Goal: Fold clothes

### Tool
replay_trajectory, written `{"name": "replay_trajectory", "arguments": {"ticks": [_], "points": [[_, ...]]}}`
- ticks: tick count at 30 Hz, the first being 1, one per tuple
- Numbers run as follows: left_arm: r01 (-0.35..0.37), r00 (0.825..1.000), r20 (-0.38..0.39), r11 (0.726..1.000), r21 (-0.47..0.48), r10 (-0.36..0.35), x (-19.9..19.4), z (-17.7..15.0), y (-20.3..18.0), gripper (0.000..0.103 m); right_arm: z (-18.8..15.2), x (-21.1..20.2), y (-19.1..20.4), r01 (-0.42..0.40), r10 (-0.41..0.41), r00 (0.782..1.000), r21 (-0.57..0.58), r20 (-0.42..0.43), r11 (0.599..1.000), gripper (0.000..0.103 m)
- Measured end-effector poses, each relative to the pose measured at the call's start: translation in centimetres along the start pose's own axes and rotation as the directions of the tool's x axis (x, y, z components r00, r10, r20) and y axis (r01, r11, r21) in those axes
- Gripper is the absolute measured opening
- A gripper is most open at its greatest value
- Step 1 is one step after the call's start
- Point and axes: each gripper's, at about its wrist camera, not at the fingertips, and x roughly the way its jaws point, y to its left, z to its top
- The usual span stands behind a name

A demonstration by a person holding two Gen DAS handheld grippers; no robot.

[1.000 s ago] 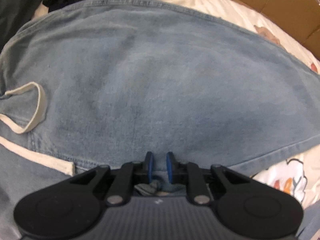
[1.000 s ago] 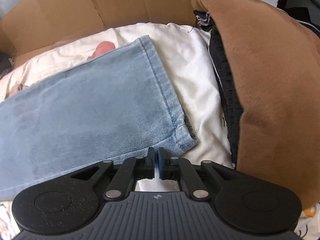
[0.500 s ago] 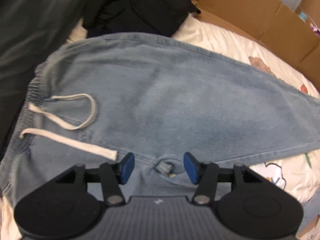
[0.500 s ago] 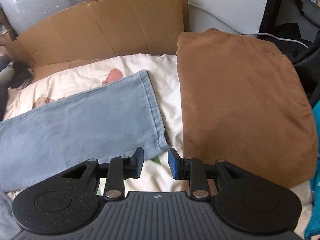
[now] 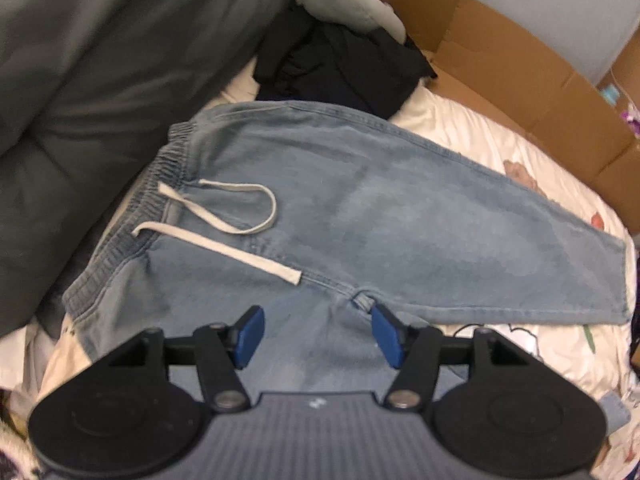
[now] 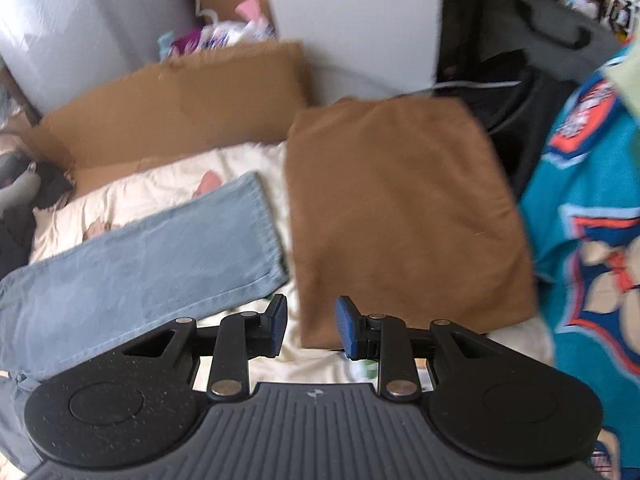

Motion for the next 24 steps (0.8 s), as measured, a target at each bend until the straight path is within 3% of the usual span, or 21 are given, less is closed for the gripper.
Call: {"name": "replay_trajectory", "arguments": {"ticks": [5,12,17,24], "points": [[-0.003,1.0,0.01,1.0,-0.031,0.003,-2.2,-1.1,0.9,0.064,0.0,-3.3,-2.3,0.004,-0.005,1.0,0.009,0.031,1.0,0.034],[-0.019,1.0,0.011,0.999,-0.041,0.019,-4.5,-3.1,2.4,0.068,-2.8,-5.2,-3.6,-0.024,0.024,1.0,0.019,0.012,1.0,0.034],[-0.009,1.0,-0.005,0.998,-0.062,0.009,-4.8,-4.9,3.7,0.069,-4.8,-6.2,-3.9,-0.006,0.006,1.0,0.028,-0.019,1.0,0.034],[0.013,1.0,-0.026,0.994,-0.112,-0.016,-4.1,-7.2,5.0,0.069,-4.5,-8.9,-5.2,0.051,-0.052,0.998,-0.016,-0.041,0.999,0.037]]}}
